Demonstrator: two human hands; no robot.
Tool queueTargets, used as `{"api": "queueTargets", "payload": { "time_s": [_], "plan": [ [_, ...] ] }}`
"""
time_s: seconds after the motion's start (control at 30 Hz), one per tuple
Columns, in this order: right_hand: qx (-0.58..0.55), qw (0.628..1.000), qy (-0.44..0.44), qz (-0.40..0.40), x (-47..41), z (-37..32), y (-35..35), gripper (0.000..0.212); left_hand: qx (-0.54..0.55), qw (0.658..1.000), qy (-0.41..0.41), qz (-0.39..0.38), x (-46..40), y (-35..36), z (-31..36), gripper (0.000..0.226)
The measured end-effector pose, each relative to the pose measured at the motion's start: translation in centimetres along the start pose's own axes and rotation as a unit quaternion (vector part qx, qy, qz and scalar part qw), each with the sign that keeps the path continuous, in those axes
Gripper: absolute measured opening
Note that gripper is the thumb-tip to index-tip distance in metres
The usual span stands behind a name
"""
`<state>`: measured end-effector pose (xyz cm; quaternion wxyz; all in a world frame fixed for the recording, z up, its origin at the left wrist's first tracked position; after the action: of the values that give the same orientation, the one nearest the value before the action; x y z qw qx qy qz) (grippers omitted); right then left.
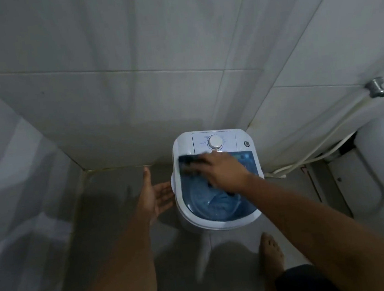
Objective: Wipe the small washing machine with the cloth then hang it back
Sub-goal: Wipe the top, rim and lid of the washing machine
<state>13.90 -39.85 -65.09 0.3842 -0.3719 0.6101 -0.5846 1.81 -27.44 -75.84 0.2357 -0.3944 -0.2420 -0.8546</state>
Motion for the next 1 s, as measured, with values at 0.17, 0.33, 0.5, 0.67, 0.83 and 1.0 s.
{"api": "queueTargets", "payload": {
  "time_s": [0.17, 0.33, 0.5, 0.67, 0.83, 1.0],
  "plan": [
    [-0.003, 0.982, 0.183, 0.035, -2.8, 2.6, -0.2, 0.048, -0.06, 0.997, 0.022, 0.038, 0.0, -0.1, 0.2, 0.035],
    [-0.091, 0.99, 0.1, 0.048, 3.1, -3.8, 1.4, 0.047, -0.089, 0.992, 0.052, 0.068, 0.1, -0.3, 0.8, 0.023],
    [-0.056, 0.996, -0.062, -0.008, 5.1, -5.5, 1.4, 0.049, -0.081, 0.993, 0.052, 0.065, 0.1, -0.3, 0.7, 0.018],
    [-0.013, 0.992, 0.127, -0.001, -3.0, -0.4, 0.4, 0.055, -0.104, 0.99, 0.053, 0.08, -0.1, -0.4, 0.8, 0.027],
    [-0.017, 0.992, 0.127, 0.011, -3.2, -2.9, 0.6, 0.055, -0.1, 0.991, 0.049, 0.074, -0.2, -0.6, 0.7, 0.026],
    [-0.075, 0.997, 0.015, 0.024, 6.1, -8.3, 1.7, 0.047, -0.096, 0.991, 0.061, 0.075, -0.4, -0.8, 0.9, 0.027]
  ]
}}
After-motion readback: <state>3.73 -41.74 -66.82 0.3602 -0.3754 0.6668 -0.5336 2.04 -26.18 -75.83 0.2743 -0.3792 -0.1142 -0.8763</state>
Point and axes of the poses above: each hand's wrist, its own x-axis away from the middle knuckle, its own y-axis out of the palm, z = x × y, the point moved 10 cm from there along -x, towards the middle knuckle, and after that the axes turned 3 degrees about z, right-handed, at the moved point
